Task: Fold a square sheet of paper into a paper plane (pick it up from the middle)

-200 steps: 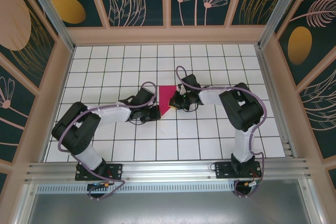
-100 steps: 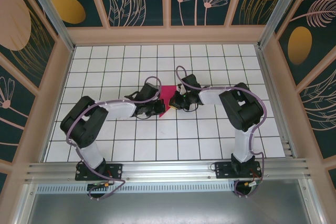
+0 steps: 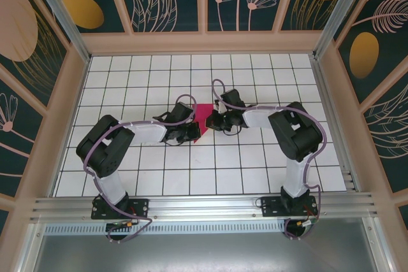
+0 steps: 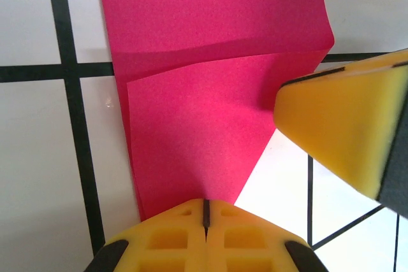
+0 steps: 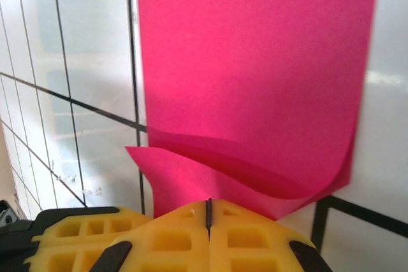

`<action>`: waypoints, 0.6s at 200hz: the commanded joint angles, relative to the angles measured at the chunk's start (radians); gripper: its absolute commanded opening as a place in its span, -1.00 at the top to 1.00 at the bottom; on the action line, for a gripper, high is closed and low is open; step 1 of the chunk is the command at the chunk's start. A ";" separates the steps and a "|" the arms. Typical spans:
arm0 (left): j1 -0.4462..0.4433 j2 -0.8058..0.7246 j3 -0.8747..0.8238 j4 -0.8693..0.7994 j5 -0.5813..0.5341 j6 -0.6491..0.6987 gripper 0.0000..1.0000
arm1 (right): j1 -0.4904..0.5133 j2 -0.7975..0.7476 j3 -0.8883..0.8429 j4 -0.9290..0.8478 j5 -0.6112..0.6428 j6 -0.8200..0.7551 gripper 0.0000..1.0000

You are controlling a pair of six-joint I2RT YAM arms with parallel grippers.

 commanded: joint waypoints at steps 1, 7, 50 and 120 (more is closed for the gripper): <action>-0.005 0.025 -0.022 -0.047 -0.032 -0.013 0.97 | 0.022 -0.011 0.000 0.001 0.009 -0.038 0.91; -0.005 0.023 -0.022 -0.047 -0.034 -0.012 0.98 | 0.023 -0.003 0.002 -0.001 0.011 -0.033 0.91; -0.005 0.019 -0.030 -0.059 -0.041 -0.022 0.99 | 0.017 0.043 0.036 -0.035 0.033 -0.043 0.92; -0.006 0.005 -0.077 -0.083 -0.051 -0.029 1.00 | -0.120 0.104 0.081 -0.078 0.102 -0.093 0.93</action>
